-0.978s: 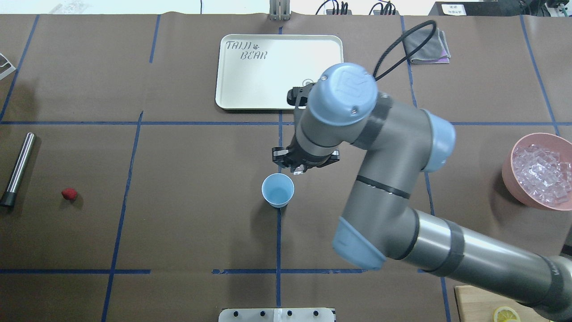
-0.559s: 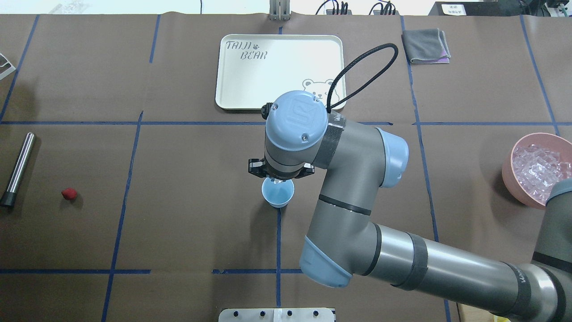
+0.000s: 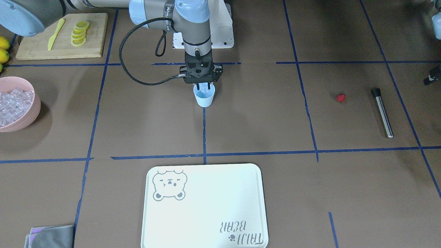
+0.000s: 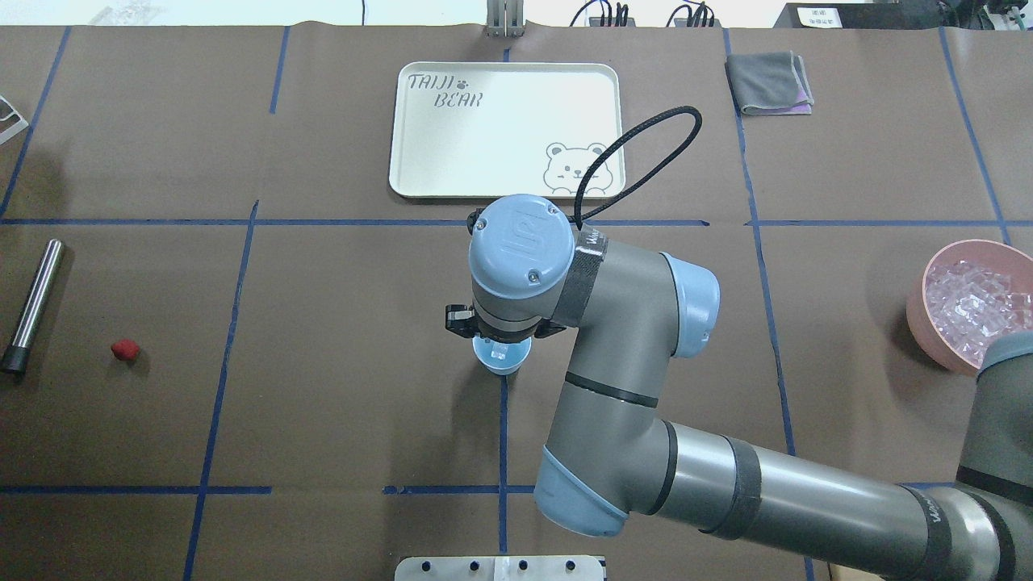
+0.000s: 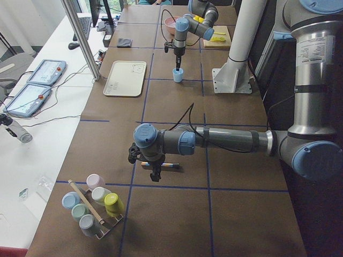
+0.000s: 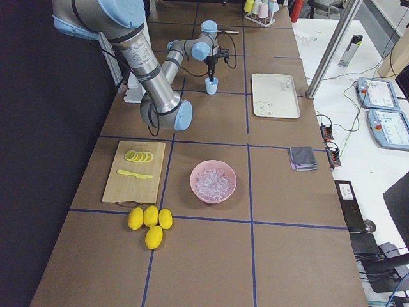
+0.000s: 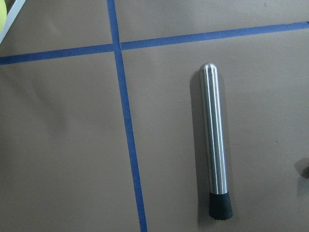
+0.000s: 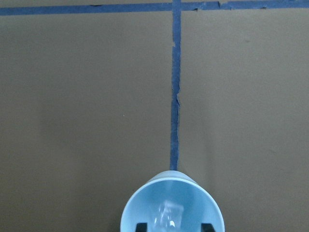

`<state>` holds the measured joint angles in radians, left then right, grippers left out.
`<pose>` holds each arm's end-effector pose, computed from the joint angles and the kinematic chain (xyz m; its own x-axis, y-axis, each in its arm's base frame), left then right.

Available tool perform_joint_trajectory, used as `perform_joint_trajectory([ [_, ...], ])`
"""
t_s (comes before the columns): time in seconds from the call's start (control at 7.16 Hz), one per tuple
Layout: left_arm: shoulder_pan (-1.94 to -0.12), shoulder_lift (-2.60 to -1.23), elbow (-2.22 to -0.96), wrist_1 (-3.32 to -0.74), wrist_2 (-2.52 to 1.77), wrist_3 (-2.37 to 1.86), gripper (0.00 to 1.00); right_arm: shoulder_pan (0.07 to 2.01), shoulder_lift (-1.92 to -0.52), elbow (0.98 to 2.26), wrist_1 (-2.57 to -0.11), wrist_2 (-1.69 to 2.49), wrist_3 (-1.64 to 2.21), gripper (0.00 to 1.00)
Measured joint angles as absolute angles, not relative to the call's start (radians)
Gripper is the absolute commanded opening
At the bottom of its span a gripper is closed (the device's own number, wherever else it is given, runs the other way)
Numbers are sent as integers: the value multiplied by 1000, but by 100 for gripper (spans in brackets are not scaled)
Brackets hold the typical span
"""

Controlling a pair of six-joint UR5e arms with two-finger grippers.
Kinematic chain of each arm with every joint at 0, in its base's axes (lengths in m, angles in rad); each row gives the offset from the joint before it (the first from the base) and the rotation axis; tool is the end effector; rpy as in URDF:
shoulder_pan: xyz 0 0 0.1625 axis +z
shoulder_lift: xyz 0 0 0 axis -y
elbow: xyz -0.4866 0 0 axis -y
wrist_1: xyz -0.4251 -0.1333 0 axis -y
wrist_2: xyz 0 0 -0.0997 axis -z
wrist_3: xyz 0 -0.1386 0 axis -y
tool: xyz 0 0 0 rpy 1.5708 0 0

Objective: Mash ice and strawberries in cup
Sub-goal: 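Lower the right gripper over the blue cup and release the cube, then move the empty right gripper back to the pink bowl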

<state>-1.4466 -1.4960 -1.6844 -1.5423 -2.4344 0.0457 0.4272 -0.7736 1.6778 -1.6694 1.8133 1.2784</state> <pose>0.0329 -0.4887 0.7203 0.6374 0.1335 -0.7589 -0.1531 0.9872 0.0450 -0.6658 -0.4130 0.1897 0.6742 -0.0005 0.7386 -0.0525 0.9974 0.0486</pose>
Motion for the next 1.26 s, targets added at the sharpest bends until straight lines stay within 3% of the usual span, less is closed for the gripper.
perform_joint_trajectory([
  [0.84,-1447,-1499,-1682,-1543,-2434,47,100,550,-801,1694,-1672,1927,1199,99],
  [1.26,-1447,-1499,-1676,-1544,-2434,50,100,744,-983,1797,-1670,2075,908,99],
])
